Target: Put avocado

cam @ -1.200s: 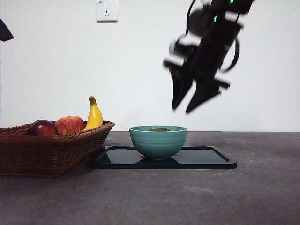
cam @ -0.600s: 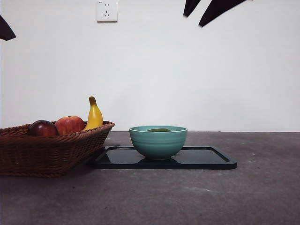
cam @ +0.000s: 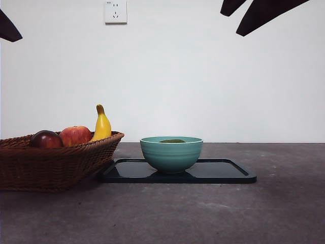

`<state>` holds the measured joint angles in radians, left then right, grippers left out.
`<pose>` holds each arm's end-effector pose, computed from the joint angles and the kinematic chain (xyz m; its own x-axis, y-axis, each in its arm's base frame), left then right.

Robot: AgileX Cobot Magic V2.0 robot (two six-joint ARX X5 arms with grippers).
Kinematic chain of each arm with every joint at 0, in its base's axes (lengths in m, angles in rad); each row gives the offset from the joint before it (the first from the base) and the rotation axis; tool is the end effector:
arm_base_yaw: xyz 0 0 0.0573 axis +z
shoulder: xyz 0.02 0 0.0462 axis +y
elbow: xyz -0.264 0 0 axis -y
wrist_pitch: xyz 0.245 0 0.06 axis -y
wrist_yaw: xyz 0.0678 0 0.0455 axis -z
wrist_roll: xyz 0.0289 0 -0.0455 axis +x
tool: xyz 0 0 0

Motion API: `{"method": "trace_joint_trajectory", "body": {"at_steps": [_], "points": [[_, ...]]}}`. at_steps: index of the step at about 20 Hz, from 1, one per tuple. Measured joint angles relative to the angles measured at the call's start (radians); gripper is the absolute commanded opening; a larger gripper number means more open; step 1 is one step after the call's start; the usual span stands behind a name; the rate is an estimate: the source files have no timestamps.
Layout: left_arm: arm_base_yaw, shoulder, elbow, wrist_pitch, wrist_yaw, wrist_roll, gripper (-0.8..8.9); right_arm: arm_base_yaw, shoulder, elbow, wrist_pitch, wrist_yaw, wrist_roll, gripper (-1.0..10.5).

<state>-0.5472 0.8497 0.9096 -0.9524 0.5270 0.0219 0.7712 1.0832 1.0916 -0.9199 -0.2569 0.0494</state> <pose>0.1162 -0.0878 0.3041 0.2015 -0.7117 -0.6730 0.7336 0.5649 -0.3778 0.1379 0.1443 0.3231 0.2477 0.5951 -0.7645 -0.7568 0.6116 0.2308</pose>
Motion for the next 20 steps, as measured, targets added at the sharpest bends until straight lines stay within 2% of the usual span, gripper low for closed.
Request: {"method": "trace_joint_trajectory", "body": {"at_steps": [7, 8, 11, 20], "points": [[0.0, 0.0, 0.0, 0.0, 0.0, 0.0, 2.99, 0.014, 0.0, 0.0, 0.011, -0.001, 0.0, 2.0], [0.0, 0.0, 0.0, 0.0, 0.0, 0.0, 2.66, 0.014, 0.0, 0.0, 0.011, -0.001, 0.0, 2.0], [0.0, 0.0, 0.0, 0.0, 0.0, 0.007, 0.11, 0.014, 0.0, 0.0, 0.011, -0.001, 0.0, 0.1], [0.0, 0.0, 0.0, 0.0, 0.0, 0.007, 0.07, 0.014, 0.0, 0.0, 0.032, -0.001, 0.0, 0.1]]}}
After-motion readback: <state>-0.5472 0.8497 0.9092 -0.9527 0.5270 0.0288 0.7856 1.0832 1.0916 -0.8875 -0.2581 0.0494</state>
